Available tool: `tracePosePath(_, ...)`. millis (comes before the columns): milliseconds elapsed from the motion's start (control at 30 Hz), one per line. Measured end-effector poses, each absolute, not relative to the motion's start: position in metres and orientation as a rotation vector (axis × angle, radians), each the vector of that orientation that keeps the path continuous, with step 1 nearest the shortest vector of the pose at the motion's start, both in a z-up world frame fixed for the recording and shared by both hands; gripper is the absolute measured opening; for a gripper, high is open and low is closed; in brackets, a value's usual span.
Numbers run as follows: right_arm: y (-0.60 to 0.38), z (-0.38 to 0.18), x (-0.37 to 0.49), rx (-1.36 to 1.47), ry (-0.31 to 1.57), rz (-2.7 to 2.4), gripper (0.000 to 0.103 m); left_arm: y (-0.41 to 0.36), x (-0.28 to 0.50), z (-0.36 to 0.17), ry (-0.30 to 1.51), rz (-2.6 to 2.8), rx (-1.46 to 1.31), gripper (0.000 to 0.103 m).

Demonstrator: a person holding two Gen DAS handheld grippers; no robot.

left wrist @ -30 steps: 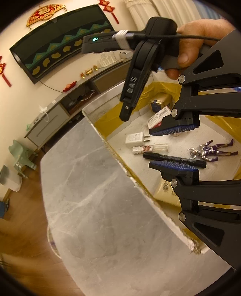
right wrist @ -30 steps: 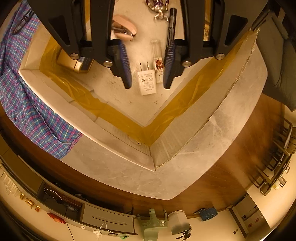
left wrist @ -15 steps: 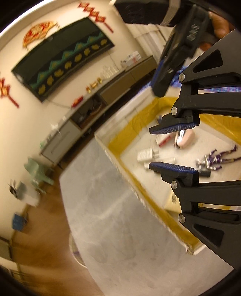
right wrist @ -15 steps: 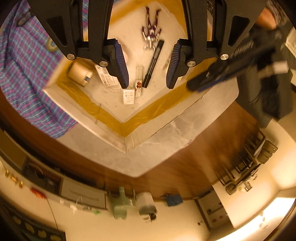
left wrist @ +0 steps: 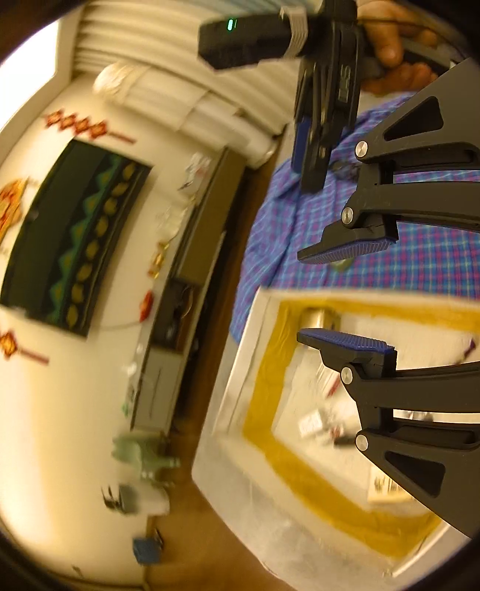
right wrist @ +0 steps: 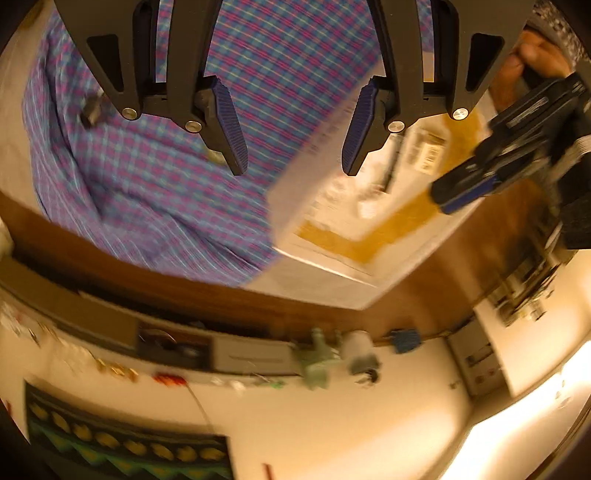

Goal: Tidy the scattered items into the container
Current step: 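Move both grippers back over the green tape roll and black glasses, then grasp the green tape roll with the right gripper while the left gripper grasps the black glasses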

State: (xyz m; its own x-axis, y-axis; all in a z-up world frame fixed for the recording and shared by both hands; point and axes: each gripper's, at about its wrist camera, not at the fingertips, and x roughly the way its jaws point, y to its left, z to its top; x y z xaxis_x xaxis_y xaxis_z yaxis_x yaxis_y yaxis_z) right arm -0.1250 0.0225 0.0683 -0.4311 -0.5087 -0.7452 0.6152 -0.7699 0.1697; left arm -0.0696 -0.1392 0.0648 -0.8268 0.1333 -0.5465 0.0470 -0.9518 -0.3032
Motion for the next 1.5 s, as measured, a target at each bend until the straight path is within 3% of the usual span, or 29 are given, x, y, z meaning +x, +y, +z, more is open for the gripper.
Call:
tracePosePath(167, 0.023, 0.016, -0.146, 1.197, 0.255, -2.229, 0.055, -0.115, -0.082, 0.055, -0.47, 2.854, -0.976, 0.039)
tracePosePath(300, 0.021, -0.024, -0.166, 1.262, 0.359, -2.26, 0.041, -0.106, -0.086, 0.052, -0.457, 2.836, -1.001, 0.039)
tracePosePath(467, 0.024, -0.056, -0.192, 1.314, 0.391, -2.273, 0.032, -0.102, -0.087, 0.047, -0.48, 2.819, -1.024, 0.039)
tracePosePath(667, 0.016, -0.085, -0.208, 1.34, 0.438, -2.231, 0.032, -0.1, -0.09, 0.043, -0.505, 2.8, -1.041, 0.039)
tracePosePath(800, 0.016, -0.085, -0.213, 1.295, 0.408, -2.233, 0.03, -0.093, -0.094, 0.04, -0.483, 2.794, -1.054, 0.039)
tracePosePath(1033, 0.026, -0.085, -0.216, 1.304, 0.363, -2.206, 0.009, -0.081, -0.096, 0.038, -0.456, 2.79, -1.075, 0.039)
tracePosePath(1233, 0.043, -0.082, -0.211, 1.301, 0.299, -2.211, 0.008, -0.082, -0.1, 0.033, -0.489, 2.79, -1.117, 0.039)
tracePosePath(1333, 0.044, -0.079, -0.211, 1.288, 0.259, -2.199, 0.016, -0.088, -0.101, 0.032, -0.532, 2.789, -1.126, 0.039)
tracePosePath(1400, 0.038, -0.078, -0.208, 1.272, 0.263, -2.191, 0.053, -0.089, -0.101, 0.031, -0.539, 2.791, -1.121, 0.039)
tracePosePath(1467, 0.029, -0.079, -0.203, 1.237, 0.326, -2.203, 0.065, -0.089, -0.101, 0.031, -0.529, 2.791, -1.12, 0.039)
tracePosePath(1500, 0.021, -0.083, -0.201, 1.226, 0.404, -2.218, 0.065, -0.088, -0.101, 0.031, -0.526, 2.788, -1.12, 0.039)
